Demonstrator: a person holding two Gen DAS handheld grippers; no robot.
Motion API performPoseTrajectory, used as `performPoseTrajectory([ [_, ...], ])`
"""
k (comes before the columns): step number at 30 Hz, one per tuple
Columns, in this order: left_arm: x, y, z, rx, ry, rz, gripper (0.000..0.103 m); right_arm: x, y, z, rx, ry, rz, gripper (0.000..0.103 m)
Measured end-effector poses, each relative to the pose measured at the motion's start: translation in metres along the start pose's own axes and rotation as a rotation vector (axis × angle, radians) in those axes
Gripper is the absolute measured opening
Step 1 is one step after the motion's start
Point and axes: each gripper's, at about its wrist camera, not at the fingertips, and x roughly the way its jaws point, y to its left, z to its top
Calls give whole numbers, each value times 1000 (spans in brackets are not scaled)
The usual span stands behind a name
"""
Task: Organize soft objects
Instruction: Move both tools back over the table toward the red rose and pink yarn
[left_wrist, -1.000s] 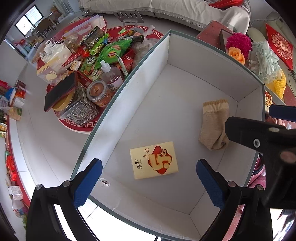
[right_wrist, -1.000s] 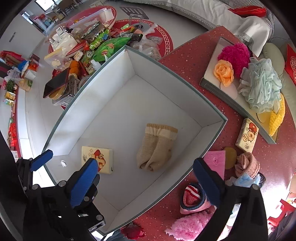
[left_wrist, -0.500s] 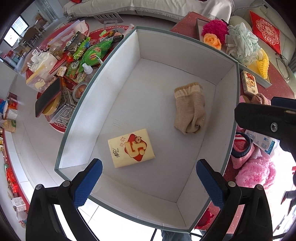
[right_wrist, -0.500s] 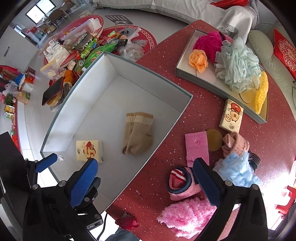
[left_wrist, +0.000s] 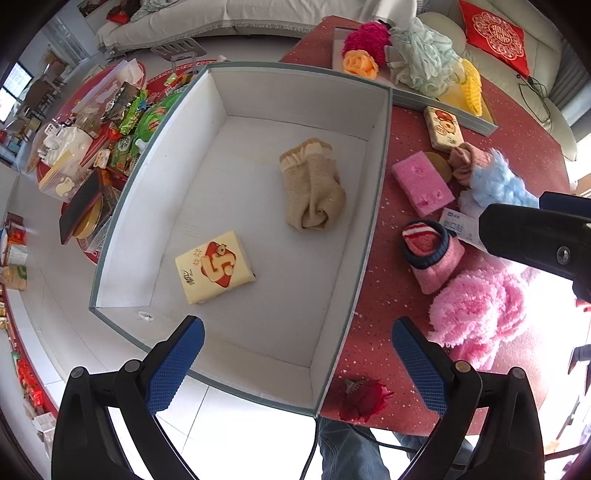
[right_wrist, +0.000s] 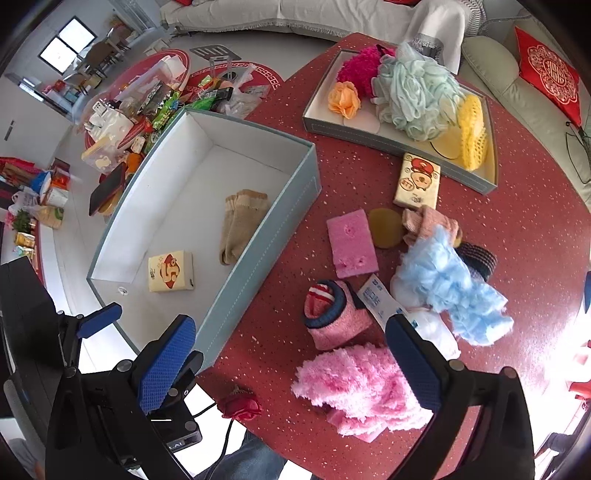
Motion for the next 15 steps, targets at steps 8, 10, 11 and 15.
performPoseTrajectory([
  [8,-2,-61,-35,192,48,-69,102,-8,-53,-61,120,18,-10,103],
  [10,-2,-79,-44,260,60,-101,102,-8,-68,-78,155,25,-23,103],
  [11,-1,-87,-48,291,67,-115,102,-8,-76,-87,175,29,-31,103],
  [15,9,-111,-64,372,113,-120,102,0,-107,-120,255,67,-54,103],
])
